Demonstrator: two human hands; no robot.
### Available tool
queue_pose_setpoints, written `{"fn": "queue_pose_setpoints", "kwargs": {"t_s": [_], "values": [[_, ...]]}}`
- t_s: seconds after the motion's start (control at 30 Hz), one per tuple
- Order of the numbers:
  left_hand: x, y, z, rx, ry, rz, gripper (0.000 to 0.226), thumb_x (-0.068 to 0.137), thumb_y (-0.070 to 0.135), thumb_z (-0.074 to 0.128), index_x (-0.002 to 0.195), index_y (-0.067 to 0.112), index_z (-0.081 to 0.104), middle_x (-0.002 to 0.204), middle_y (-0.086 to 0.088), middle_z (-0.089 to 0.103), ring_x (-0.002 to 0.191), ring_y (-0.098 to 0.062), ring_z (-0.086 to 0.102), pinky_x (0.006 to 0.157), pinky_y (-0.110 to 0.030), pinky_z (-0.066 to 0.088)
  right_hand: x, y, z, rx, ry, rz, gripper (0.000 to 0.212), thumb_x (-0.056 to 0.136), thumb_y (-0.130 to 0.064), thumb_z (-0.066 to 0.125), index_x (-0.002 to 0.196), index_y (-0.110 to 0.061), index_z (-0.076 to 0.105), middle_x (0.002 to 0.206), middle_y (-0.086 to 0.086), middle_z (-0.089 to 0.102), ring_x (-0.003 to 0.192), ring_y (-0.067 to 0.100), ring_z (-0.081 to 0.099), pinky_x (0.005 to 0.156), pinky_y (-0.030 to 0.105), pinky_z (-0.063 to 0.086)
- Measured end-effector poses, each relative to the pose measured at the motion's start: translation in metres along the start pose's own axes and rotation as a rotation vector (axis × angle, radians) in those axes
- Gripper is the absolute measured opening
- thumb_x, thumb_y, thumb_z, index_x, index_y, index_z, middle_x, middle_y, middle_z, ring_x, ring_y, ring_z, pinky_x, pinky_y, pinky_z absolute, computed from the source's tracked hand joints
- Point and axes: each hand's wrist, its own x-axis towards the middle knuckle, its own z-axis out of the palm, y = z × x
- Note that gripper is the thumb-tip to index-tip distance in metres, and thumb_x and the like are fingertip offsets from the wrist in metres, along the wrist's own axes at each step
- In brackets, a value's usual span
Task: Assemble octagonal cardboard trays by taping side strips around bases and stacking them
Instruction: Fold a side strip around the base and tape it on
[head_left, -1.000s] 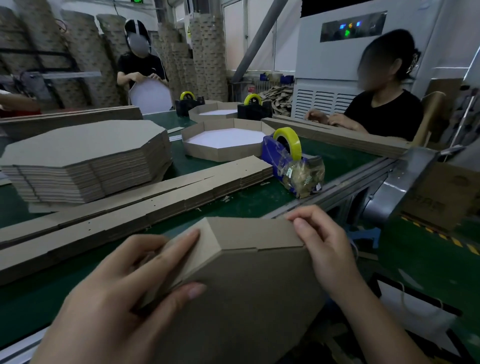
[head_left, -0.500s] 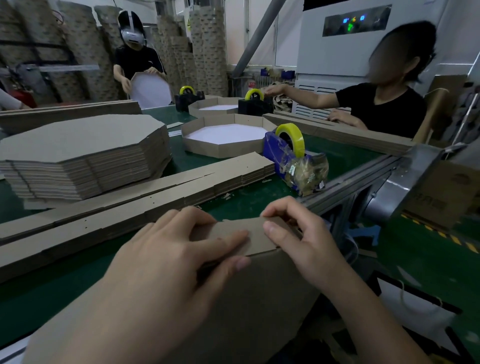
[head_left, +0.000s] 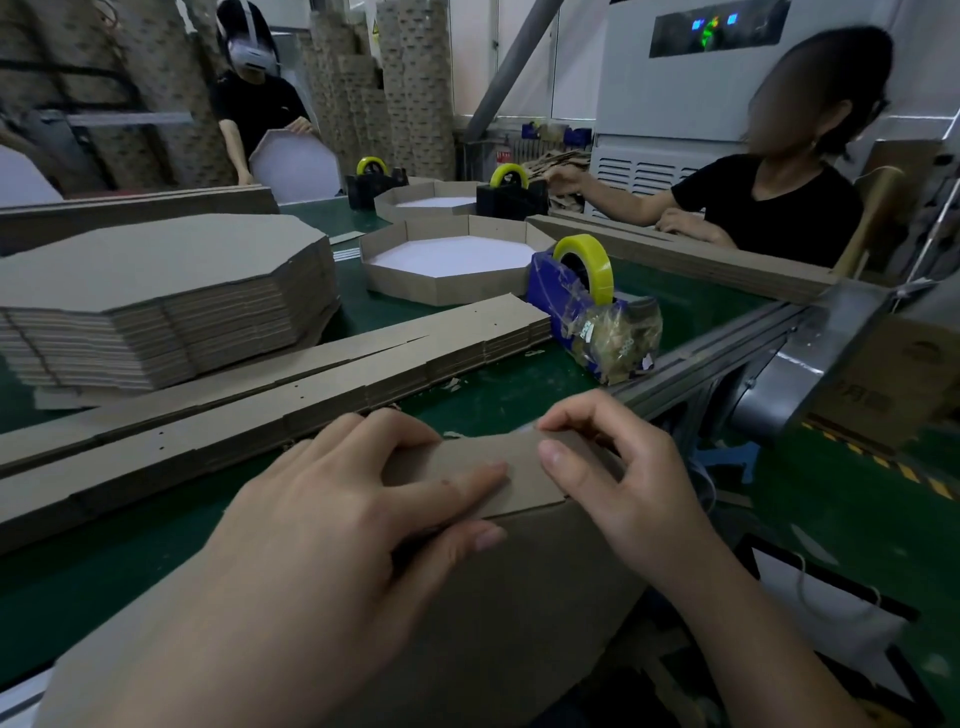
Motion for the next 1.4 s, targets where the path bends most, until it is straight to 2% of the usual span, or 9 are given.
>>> {"fn": "queue_pose_setpoints", "kwargs": {"t_s": [0.4, 0.6, 0.73, 0.87, 0.97, 1.07, 1.13, 1.3, 1.4], "values": [[0.000, 0.000, -0.003, 0.090, 0.015, -0.001, 0.035, 0.085, 0.052, 0.040, 0.104, 0.049, 0.070, 0.097, 0.008, 0.067, 0.080, -0.019, 0.066, 0.058, -0.026, 0.039, -0.003, 0.000, 0.020, -0.132, 0.033, -0.108, 0.030, 0.095, -0.033, 0.041, 0.097, -0.012, 0.063, 0.084, -0.010, 0.060, 0.079, 0.007, 0.058, 0.067, 0.024, 0.045], [-0.002, -0.001, 0.003, 0.069, 0.043, -0.042, 0.036, 0.085, 0.051, 0.040, 0.102, 0.047, 0.071, 0.092, 0.007, 0.066, 0.077, -0.021, 0.063, 0.055, -0.032, 0.046, 0.003, 0.000, 0.015, 0.177, -0.178, 0.115, 0.016, 0.092, -0.029, 0.047, 0.097, -0.021, 0.060, 0.085, 0.007, 0.056, 0.083, 0.026, 0.054, 0.071, 0.034, 0.042], [-0.001, -0.003, 0.006, 0.078, 0.053, -0.031, 0.037, 0.086, 0.052, 0.039, 0.103, 0.047, 0.071, 0.092, 0.007, 0.065, 0.078, -0.021, 0.063, 0.055, -0.033, 0.047, 0.006, 0.005, 0.006, 0.236, -0.290, 0.196, 0.020, 0.090, -0.031, 0.050, 0.102, -0.020, 0.061, 0.091, 0.005, 0.058, 0.085, 0.021, 0.055, 0.073, 0.022, 0.043], [-0.001, -0.006, 0.005, 0.064, 0.076, -0.036, 0.036, 0.087, 0.051, 0.039, 0.102, 0.047, 0.071, 0.091, 0.007, 0.065, 0.076, -0.021, 0.063, 0.054, -0.031, 0.046, 0.012, 0.011, -0.007, 0.639, -0.406, 0.405, 0.032, 0.085, -0.026, 0.055, 0.113, -0.012, 0.062, 0.108, 0.001, 0.067, 0.098, 0.016, 0.064, 0.081, 0.023, 0.051], [0.000, -0.007, 0.005, 0.051, 0.076, -0.045, 0.035, 0.086, 0.051, 0.040, 0.101, 0.047, 0.072, 0.091, 0.008, 0.065, 0.076, -0.021, 0.063, 0.054, -0.031, 0.046, 0.036, 0.021, -0.024, 0.435, -0.239, 0.324, 0.026, 0.090, -0.026, 0.056, 0.108, -0.010, 0.064, 0.105, 0.004, 0.071, 0.100, 0.021, 0.067, 0.088, 0.033, 0.054], [0.001, -0.006, 0.005, 0.045, 0.065, -0.040, 0.036, 0.086, 0.051, 0.039, 0.101, 0.046, 0.072, 0.091, 0.007, 0.065, 0.077, -0.022, 0.063, 0.054, -0.033, 0.047, 0.085, 0.039, -0.054, 0.115, 0.216, 0.332, 0.013, 0.095, -0.021, 0.055, 0.092, -0.019, 0.067, 0.091, 0.000, 0.069, 0.078, 0.013, 0.064, 0.074, 0.030, 0.052], [0.001, -0.005, 0.004, 0.041, 0.060, -0.039, 0.037, 0.086, 0.051, 0.039, 0.101, 0.046, 0.072, 0.091, 0.007, 0.065, 0.078, -0.022, 0.063, 0.055, -0.033, 0.047, 0.121, 0.059, -0.078, -0.200, 0.402, 0.399, 0.012, 0.096, -0.027, 0.055, 0.096, -0.022, 0.066, 0.098, -0.001, 0.067, 0.081, 0.016, 0.060, 0.074, 0.035, 0.049], [0.000, -0.006, 0.004, 0.035, 0.064, -0.038, 0.036, 0.086, 0.051, 0.039, 0.102, 0.047, 0.071, 0.091, 0.007, 0.065, 0.077, -0.021, 0.062, 0.055, -0.032, 0.047, 0.164, 0.097, -0.099, -0.266, 0.186, 0.783, 0.034, 0.088, -0.043, 0.059, 0.100, -0.015, 0.072, 0.075, 0.004, 0.052, 0.056, 0.017, 0.042, 0.052, 0.027, 0.035], [0.000, -0.007, 0.005, 0.037, 0.062, -0.032, 0.036, 0.087, 0.051, 0.039, 0.103, 0.048, 0.071, 0.092, 0.007, 0.065, 0.077, -0.021, 0.063, 0.056, -0.032, 0.047, 0.171, 0.105, -0.103, -0.138, 0.185, 0.841, 0.033, 0.077, -0.037, 0.071, 0.098, -0.012, 0.072, 0.086, 0.006, 0.053, 0.050, 0.013, 0.030, 0.046, 0.025, 0.027]]}}
